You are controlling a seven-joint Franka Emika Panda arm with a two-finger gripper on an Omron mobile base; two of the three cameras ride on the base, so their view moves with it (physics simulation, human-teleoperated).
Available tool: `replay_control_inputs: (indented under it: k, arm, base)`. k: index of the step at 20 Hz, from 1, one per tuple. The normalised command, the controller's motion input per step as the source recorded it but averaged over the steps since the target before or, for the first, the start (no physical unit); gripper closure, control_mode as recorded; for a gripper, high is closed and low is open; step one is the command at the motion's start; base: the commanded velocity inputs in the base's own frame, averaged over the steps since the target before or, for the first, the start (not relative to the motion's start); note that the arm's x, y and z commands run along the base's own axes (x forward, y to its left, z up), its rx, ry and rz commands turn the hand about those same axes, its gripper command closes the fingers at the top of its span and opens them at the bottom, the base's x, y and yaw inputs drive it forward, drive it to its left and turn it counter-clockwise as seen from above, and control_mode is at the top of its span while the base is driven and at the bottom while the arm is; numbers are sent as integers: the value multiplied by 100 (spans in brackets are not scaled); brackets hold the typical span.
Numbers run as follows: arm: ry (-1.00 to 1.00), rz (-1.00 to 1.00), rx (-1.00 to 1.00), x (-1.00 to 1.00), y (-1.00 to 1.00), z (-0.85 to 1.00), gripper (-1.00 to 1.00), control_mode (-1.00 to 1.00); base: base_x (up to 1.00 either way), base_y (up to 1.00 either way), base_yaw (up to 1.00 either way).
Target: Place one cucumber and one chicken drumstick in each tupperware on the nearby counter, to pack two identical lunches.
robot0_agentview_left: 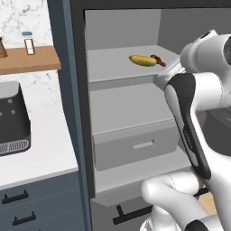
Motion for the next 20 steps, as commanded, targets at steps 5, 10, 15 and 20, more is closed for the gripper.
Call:
replay_control_inputs:
  k: [5,10,15,20]
  arm:
    - [0,0,0,29,0,-24,-100,-100]
    - [-2,0,2,22,0,-55,-100,-100]
    - [0,0,4,36,-2,-1,-100,-100]
    - [0,0,3,49,-2,15,-100,-100]
  base:
    - [0,0,0]
    - [0,0,0]
    - [0,0,0]
    - [0,0,0]
